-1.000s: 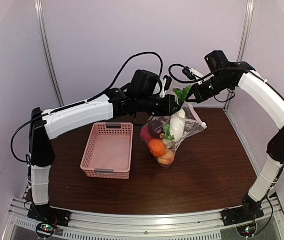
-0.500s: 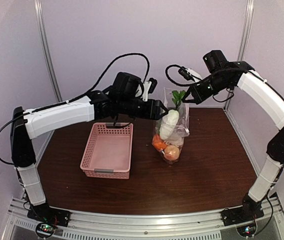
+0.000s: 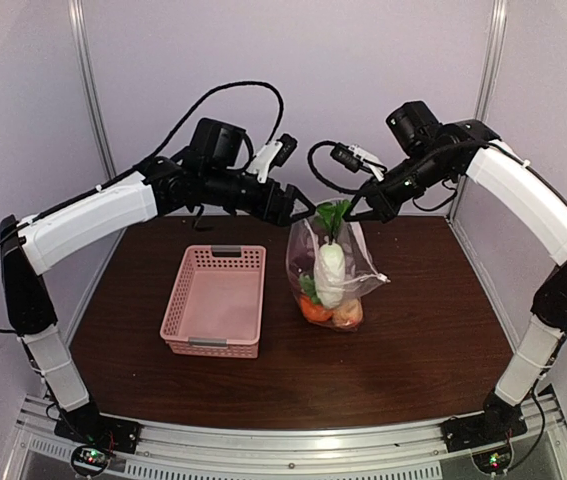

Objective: Place the food in the zip-top bag and seal the zipper
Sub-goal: Pass from the right arm to the left

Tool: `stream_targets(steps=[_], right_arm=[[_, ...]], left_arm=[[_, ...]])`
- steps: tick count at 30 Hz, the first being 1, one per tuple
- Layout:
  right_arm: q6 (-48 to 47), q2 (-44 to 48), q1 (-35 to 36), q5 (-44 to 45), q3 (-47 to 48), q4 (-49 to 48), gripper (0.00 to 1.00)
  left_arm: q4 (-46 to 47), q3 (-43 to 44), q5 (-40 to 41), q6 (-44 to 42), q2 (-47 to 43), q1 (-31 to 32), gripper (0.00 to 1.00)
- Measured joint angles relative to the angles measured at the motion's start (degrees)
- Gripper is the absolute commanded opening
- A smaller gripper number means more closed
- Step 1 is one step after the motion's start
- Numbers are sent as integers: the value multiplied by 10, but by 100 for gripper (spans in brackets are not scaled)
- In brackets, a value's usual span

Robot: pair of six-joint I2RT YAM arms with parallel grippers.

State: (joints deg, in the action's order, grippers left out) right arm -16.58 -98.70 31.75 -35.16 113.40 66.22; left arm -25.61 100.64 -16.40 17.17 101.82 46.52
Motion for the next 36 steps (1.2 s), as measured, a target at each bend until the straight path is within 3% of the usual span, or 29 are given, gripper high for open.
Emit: stream_targets(steps=[6,11,14,20,28,32,36], right_arm=[[-15,0,10,0,0,11,0],[-28,0,10,-8,0,19,0],[-32,0,13,-14,0,24,0],[-43,0,25,-24,0,37,0],[-48,0,32,-26,0,43,0],[-47,-2,32,-28,0,43,0],[-51,-15,32,-33,16,50,5]], left_arm=[[-56,10,-50,-107,-15,-1,89],[-43,-147,-73,-235,-129,-1,92],[-31,-195,-59,-282,-174,-1,90],[47,-196,-28,-315,-134,-1,84],[110,-196,-43,-328,-85,5,60],[127,-192,-70,-338,-75,28,28],[136,-186,-83,-341,-69,49,15]])
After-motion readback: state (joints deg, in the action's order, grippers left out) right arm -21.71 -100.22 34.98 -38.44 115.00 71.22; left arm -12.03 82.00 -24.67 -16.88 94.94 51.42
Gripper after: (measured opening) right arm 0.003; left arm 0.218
